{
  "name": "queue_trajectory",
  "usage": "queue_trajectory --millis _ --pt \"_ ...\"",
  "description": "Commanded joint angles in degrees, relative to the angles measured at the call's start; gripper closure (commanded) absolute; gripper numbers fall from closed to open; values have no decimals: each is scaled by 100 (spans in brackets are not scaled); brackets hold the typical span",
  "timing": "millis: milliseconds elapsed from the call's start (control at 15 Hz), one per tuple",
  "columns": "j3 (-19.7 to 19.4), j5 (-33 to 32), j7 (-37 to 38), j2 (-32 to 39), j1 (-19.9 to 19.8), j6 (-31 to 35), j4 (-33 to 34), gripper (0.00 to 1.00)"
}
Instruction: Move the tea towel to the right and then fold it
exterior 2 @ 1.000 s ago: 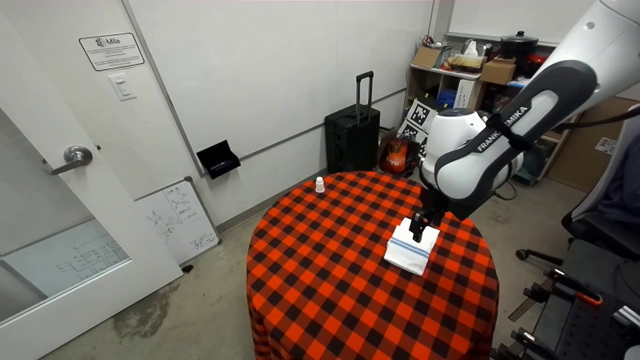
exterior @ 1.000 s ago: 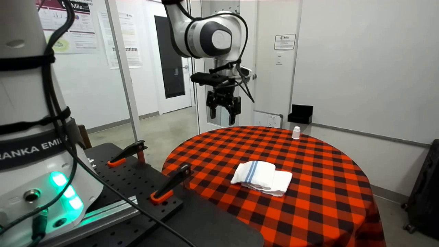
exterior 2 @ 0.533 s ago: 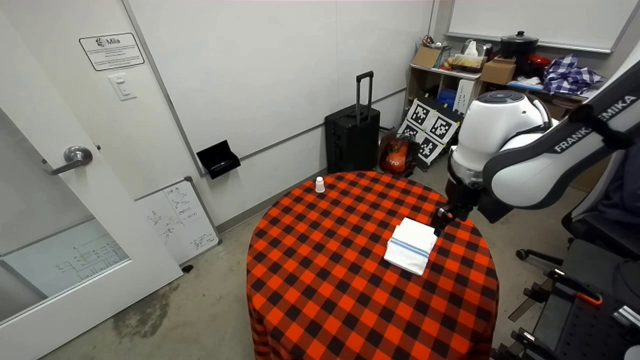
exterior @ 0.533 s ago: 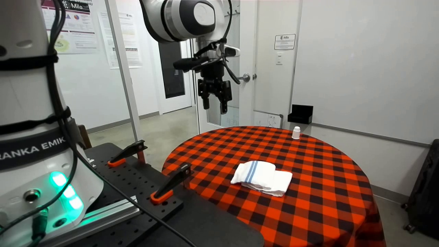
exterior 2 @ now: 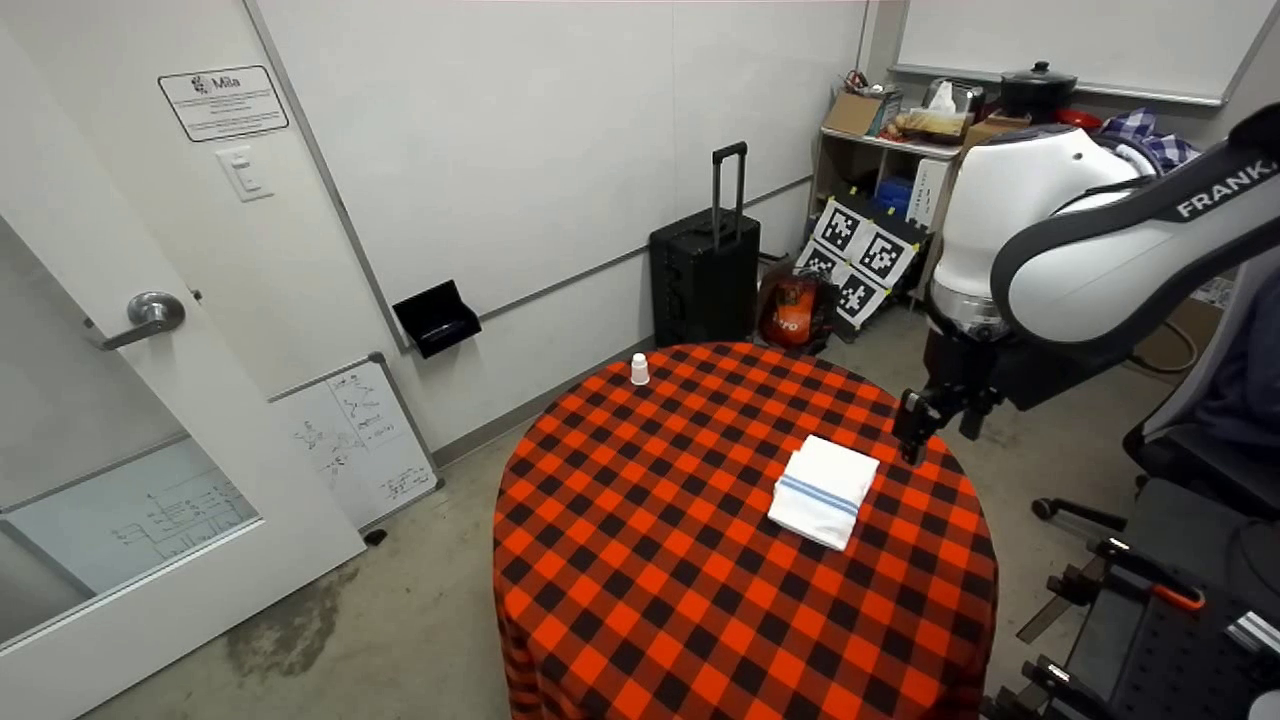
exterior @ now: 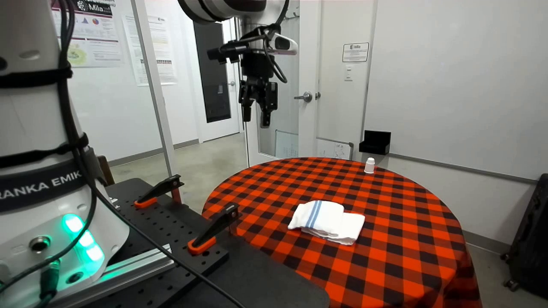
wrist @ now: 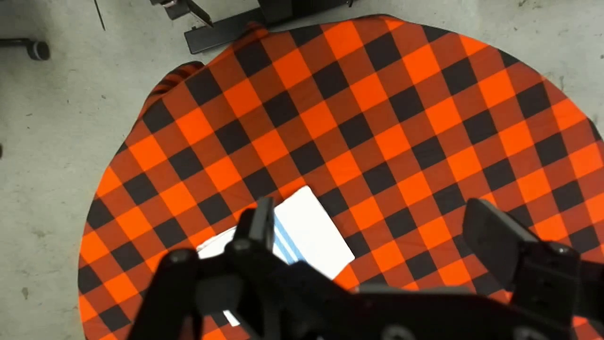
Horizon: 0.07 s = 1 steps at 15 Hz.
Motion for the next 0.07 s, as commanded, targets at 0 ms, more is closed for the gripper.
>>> queue_trajectory --millis 0 --pt "66 16 -8 0 -66 -11 2 0"
